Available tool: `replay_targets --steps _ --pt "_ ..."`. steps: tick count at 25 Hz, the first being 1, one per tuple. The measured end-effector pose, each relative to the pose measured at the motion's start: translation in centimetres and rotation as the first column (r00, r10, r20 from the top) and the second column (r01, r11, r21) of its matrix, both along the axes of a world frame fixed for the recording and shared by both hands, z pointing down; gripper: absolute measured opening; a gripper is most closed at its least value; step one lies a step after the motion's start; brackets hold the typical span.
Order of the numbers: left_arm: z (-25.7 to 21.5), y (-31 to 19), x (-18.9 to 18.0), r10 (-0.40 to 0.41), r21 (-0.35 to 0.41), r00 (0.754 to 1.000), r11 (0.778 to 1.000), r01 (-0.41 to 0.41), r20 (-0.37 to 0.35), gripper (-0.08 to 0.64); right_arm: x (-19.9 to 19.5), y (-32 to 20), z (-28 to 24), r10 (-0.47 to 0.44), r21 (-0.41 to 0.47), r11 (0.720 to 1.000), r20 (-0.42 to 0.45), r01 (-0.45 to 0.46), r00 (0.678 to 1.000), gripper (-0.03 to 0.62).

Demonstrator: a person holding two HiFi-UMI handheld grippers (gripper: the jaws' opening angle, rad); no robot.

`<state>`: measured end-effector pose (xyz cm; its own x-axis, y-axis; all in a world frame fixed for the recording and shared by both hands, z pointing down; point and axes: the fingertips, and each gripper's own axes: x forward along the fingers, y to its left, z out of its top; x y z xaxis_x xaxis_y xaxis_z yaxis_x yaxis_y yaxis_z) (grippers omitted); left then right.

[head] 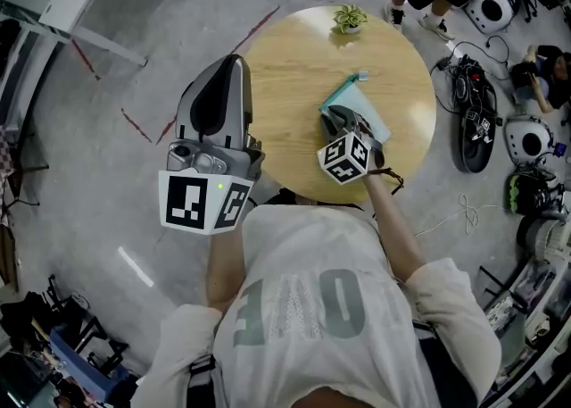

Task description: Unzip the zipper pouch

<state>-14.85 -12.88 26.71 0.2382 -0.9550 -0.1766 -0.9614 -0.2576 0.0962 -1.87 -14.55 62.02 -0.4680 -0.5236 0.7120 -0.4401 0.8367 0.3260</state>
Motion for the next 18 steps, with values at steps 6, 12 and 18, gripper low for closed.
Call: replay_targets --steps 6,12,18 --pt "-0.3 0.4 -0.3 -0.003 0.002 1.000 1.000 0.003 -0.011 0.026 -0.6 0.7 -0.6 -0.026 -0.049 0.998 0.034 0.027 0.999 0.167" --pt "-0.6 0.2 0.4 0.030 0.013 0.999 0.999 -0.030 -0.023 0.026 0.2 -1.7 -5.4 0.048 0.027 0.998 0.122 -0.051 0.991 0.168" --pt "-1.4 -0.1 1.5 0.059 0.046 0.998 0.997 -0.058 -0.023 0.026 3.6 -5.5 -15.9 0.158 0.178 0.960 0.293 -0.216 0.943 0.167"
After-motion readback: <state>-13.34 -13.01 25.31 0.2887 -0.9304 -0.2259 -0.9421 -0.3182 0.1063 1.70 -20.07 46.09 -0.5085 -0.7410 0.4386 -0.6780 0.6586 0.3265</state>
